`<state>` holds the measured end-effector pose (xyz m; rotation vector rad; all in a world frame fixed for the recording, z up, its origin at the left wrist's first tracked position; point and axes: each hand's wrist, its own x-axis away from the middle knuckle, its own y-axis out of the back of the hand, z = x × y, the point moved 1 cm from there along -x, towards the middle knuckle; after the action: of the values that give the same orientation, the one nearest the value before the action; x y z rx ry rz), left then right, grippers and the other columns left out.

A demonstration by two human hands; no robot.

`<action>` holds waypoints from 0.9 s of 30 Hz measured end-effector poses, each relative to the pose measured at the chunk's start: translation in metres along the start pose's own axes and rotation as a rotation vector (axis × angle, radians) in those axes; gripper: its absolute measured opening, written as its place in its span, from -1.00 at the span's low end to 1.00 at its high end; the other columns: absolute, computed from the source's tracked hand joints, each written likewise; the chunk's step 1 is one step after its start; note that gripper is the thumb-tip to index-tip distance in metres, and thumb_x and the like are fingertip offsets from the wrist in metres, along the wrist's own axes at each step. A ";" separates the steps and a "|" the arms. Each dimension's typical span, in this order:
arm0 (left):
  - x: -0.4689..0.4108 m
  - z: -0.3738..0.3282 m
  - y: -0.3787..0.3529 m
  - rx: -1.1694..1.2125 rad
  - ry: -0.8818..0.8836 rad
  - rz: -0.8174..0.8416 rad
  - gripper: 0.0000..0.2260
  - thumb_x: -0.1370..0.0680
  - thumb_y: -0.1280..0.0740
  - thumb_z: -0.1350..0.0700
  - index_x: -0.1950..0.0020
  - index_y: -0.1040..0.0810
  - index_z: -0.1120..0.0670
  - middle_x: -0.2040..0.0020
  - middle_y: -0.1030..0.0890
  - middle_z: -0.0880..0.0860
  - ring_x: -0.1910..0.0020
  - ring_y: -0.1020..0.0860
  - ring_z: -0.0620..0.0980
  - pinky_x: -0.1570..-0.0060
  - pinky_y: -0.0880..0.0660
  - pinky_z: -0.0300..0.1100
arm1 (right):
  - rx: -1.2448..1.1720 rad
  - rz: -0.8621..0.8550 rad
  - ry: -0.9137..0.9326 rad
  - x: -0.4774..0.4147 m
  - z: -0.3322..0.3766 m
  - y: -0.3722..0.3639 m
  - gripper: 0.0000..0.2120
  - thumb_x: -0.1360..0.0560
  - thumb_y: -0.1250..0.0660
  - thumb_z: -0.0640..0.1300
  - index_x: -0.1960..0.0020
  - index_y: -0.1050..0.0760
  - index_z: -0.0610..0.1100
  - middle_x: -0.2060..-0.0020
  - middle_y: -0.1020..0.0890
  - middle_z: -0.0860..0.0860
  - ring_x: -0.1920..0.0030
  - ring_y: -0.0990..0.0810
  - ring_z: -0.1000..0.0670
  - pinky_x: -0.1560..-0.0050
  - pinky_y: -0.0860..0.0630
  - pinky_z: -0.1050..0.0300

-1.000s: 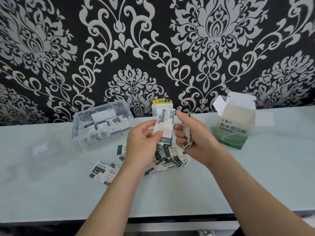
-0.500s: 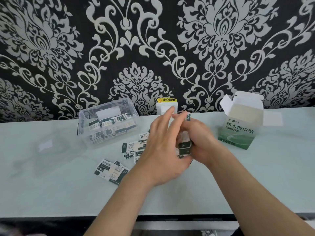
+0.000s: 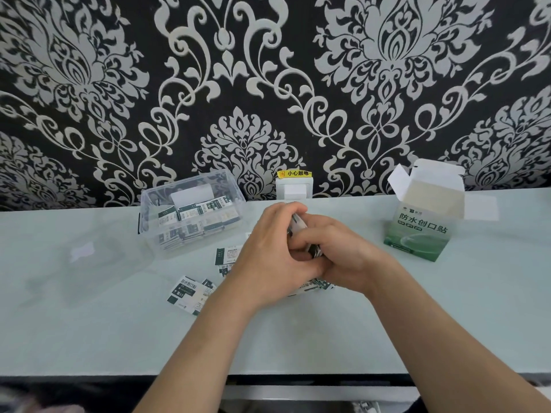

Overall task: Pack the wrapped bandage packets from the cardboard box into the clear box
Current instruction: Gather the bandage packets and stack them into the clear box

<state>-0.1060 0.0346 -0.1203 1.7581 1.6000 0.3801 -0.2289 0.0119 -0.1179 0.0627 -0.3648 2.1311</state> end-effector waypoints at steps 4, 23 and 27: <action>-0.001 -0.002 0.008 0.192 0.042 0.036 -0.42 -0.33 -0.57 0.06 -0.25 -0.40 -0.16 -0.19 -0.43 -0.17 0.00 -0.45 -0.43 0.07 -0.39 -0.53 | -0.150 0.041 0.010 0.003 0.004 0.004 -0.66 -0.41 -0.15 -0.44 -0.09 -0.47 -0.16 0.39 -0.51 -0.03 0.50 -0.32 0.08 0.47 -0.27 0.26; -0.010 0.030 0.036 0.160 0.248 -0.232 -0.74 -0.56 -0.32 0.25 0.12 -0.60 -0.13 0.32 -0.52 -0.01 0.45 -0.39 -0.03 0.39 -0.38 -0.19 | 0.791 -0.427 0.208 -0.005 -0.001 -0.007 -0.74 -0.44 -0.46 -0.04 0.07 -0.36 -0.02 0.06 -0.59 0.03 0.15 -0.58 -0.02 0.10 -0.52 0.02; -0.010 0.029 0.037 0.132 0.296 -0.236 -0.76 -0.56 -0.32 0.22 0.10 -0.60 -0.14 0.28 -0.49 -0.06 0.39 -0.41 -0.12 0.33 -0.33 -0.25 | 1.279 -0.412 0.344 -0.005 0.002 -0.027 -0.73 -0.42 -0.44 0.09 0.16 -0.36 0.03 0.18 -0.46 0.14 0.20 -0.43 0.07 0.04 -0.32 0.06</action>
<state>-0.0617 0.0169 -0.1135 1.6399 2.0615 0.4446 -0.2041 0.0213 -0.1109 0.4456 1.1380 1.5987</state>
